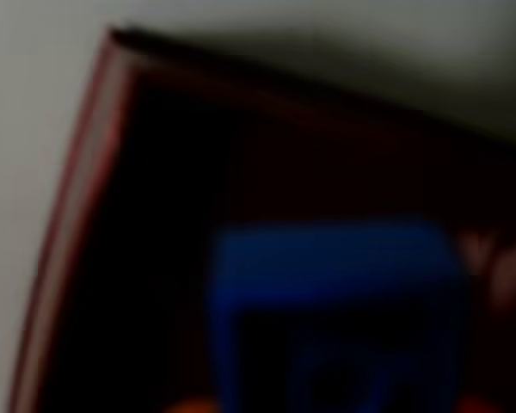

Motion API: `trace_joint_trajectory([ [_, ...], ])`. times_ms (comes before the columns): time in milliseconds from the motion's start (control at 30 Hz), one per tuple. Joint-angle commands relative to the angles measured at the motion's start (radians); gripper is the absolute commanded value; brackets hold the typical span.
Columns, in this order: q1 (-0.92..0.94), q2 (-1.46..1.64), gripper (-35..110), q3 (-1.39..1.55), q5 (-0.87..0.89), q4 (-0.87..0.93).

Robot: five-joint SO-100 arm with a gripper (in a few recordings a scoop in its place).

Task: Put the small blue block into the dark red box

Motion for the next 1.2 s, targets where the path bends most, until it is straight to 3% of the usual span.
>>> trace_joint_trajectory([
  [0, 0.109, 0.066, 0, 0.11, -0.049, -0.067],
  [200, 0.156, -0.008, 2, 0.29, -0.075, -0.207],
  [367, 0.164, 0.018, 22, 0.407, -0.08, -0.262],
  [633, 0.106, 0.258, 19, 0.618, -0.11, -0.272],
  [900, -0.164, 1.019, 18, 1.146, -0.236, -0.318],
  [1167, -0.584, 1.718, 2, 1.517, -0.4, -0.235],
])
